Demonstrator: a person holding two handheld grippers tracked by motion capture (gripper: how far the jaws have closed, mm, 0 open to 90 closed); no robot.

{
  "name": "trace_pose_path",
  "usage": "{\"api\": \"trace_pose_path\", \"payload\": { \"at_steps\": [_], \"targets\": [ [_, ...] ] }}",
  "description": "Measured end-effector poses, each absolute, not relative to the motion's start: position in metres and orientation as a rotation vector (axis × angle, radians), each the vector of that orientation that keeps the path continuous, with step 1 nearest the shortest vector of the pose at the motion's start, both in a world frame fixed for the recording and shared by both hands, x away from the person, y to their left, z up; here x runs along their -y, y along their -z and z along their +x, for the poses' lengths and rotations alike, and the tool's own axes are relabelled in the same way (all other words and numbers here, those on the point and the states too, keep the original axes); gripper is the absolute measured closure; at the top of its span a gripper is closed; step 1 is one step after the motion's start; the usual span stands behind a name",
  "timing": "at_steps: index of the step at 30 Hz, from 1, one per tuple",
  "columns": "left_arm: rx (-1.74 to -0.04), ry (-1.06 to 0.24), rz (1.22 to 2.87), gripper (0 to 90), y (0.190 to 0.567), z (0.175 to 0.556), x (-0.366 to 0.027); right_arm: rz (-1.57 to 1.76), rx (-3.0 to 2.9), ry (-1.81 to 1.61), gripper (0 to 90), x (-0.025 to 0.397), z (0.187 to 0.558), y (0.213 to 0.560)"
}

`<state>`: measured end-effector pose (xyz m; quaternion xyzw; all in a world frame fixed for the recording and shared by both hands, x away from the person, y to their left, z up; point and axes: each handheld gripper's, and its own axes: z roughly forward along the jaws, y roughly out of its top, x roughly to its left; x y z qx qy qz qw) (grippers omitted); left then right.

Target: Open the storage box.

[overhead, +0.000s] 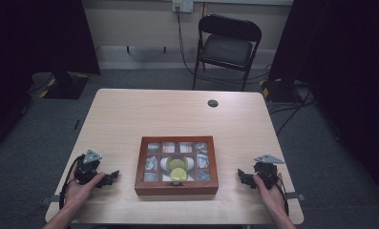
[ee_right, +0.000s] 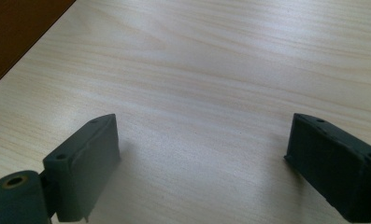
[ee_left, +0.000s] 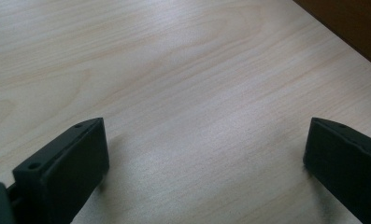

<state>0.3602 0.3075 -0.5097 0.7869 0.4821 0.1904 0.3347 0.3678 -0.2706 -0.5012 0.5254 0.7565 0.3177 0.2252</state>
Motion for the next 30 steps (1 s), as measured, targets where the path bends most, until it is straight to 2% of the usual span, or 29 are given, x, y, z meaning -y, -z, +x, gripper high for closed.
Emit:
{"api": "trace_pose_path", "payload": {
  "at_steps": [6, 13, 17, 22, 30],
  "targets": [
    [-1.288, -0.503, 2.04, 0.0, 0.509, 0.36, -0.305, 1.433, -2.102, -0.874, 7.7, 0.271, 0.369, 0.501],
    [-1.329, -0.491, 2.053, 15.1, 0.501, 0.359, -0.299, 1.428, -2.106, -0.877, 7.9, 0.272, 0.369, 0.501],
    [-1.331, -0.466, 2.062, 16.0, 0.5, 0.36, -0.298, 1.424, -2.107, -0.877, 7.9, 0.272, 0.368, 0.501],
    [-1.36, -0.331, 2.05, 20.2, 0.492, 0.359, -0.298, 1.425, -2.109, -0.877, 7.7, 0.272, 0.368, 0.501],
    [-1.259, -0.317, 2.043, 24.8, 0.481, 0.354, -0.291, 1.424, -2.111, -0.877, 7.7, 0.272, 0.367, 0.501]
  ]
}}
